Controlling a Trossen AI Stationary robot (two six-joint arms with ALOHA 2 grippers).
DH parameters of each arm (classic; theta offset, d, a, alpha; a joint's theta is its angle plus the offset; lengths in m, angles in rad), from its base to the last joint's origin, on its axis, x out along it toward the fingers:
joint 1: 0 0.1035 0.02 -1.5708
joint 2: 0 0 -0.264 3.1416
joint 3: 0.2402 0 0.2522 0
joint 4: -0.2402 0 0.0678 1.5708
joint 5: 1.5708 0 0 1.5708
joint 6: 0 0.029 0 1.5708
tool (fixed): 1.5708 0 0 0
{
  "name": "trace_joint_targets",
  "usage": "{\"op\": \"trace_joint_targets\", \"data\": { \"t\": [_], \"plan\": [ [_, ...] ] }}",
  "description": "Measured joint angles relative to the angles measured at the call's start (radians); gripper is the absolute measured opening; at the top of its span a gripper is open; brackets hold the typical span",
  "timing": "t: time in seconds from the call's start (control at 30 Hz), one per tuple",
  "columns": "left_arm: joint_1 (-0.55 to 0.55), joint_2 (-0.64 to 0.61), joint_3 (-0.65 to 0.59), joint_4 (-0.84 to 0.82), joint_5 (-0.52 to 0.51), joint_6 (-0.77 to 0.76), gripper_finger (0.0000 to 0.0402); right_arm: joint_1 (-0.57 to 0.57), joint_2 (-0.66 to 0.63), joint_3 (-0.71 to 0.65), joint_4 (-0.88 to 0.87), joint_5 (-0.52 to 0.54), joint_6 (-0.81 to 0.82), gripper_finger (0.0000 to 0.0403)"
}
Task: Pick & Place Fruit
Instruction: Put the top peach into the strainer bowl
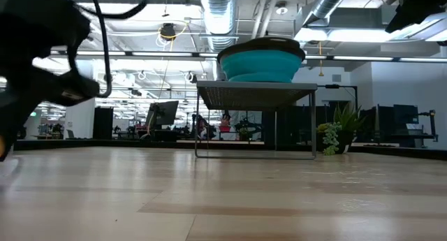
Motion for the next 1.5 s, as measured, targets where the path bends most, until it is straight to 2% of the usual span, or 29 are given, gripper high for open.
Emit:
{"op": "trace_joint_targets", "data": {
  "t": [0.23,0.63,0.8,1.0,1.17,1.5],
  "plan": [
    [0.065,-0.108,0.001,0.098,-0.084,0.000,0.0119,0.000,0.000,0.000,0.000,0.000,0.004,0.0000],
    [0.295,-0.317,0.002,0.440,-0.363,0.010,0.0117,0.000,0.000,0.000,0.002,0.000,0.019,0.0000],
    [0.366,-0.368,0.002,0.549,-0.375,0.087,0.0112,0.000,0.000,0.000,0.002,0.017,0.019,0.0000],
    [0.436,-0.359,0.004,0.728,-0.374,0.171,0.0114,0.000,0.000,0.000,0.002,0.024,0.052,0.0000],
    [0.505,-0.356,0.038,0.737,-0.375,0.196,0.0112,0.000,0.000,0.000,0.003,0.040,0.092,0.0000],
    [0.637,-0.307,0.161,0.757,-0.373,0.273,0.0112,0.000,0.000,0.000,0.008,0.150,0.094,0.0000]
  ]
}}
